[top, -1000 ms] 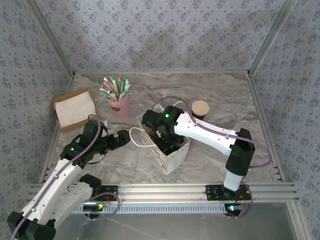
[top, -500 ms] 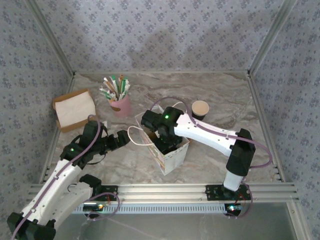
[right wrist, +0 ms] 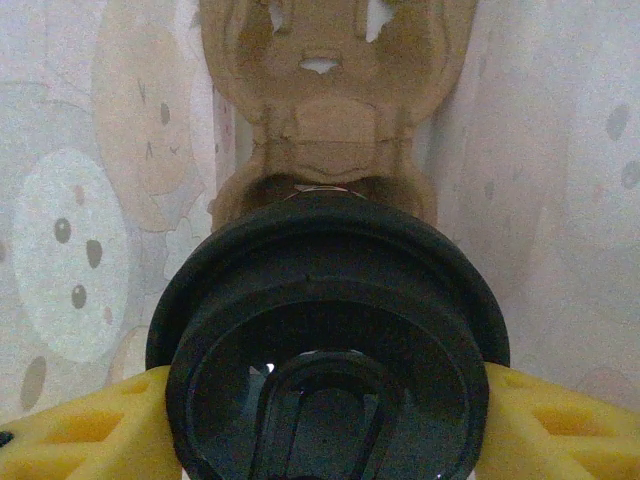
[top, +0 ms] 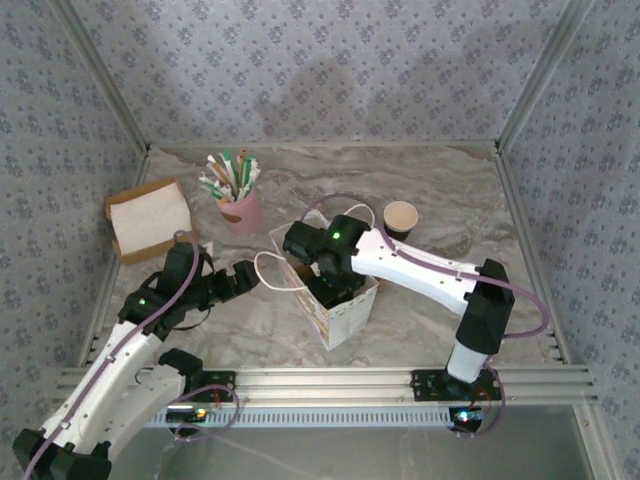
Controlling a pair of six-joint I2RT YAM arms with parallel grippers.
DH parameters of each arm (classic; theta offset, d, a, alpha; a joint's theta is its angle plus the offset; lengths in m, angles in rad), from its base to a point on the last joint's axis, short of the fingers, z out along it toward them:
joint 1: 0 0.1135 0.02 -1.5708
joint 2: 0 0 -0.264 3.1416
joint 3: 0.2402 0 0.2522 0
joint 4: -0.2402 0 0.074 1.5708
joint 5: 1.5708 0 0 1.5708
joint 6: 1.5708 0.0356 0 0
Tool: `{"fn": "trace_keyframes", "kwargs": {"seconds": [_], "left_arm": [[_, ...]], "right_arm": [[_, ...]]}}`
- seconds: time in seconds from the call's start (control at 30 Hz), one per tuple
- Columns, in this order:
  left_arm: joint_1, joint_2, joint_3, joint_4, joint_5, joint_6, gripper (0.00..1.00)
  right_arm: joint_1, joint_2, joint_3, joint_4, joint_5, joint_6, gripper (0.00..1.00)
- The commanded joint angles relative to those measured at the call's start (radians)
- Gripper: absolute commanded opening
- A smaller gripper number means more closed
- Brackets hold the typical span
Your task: Pack the takeout coffee
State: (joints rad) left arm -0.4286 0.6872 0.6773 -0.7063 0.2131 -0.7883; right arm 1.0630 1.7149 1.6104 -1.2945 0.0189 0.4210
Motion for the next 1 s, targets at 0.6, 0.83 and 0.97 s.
{"fn": "trace_keyframes", "kwargs": {"seconds": [0.6, 0.83, 0.97], "left_arm": [[-0.009, -0.002, 0.003, -0.002, -0.001, -0.006, 0.99], [-0.009, 0.005, 0.001, 0.003, -0.003, -0.004, 0.99], [-0.008, 0.003, 0.002, 0.001, -0.003, 0.0, 0.99]], "right_arm": [[0.006, -0.01, -0.026, 0.005, 0.002, 0.001, 0.66], [0.003, 0.005, -0.02, -0.006, -0.015, 0.002, 0.66], [0.002, 0.012, -0.011, -0.025, -0.027, 0.004, 0.66]]}}
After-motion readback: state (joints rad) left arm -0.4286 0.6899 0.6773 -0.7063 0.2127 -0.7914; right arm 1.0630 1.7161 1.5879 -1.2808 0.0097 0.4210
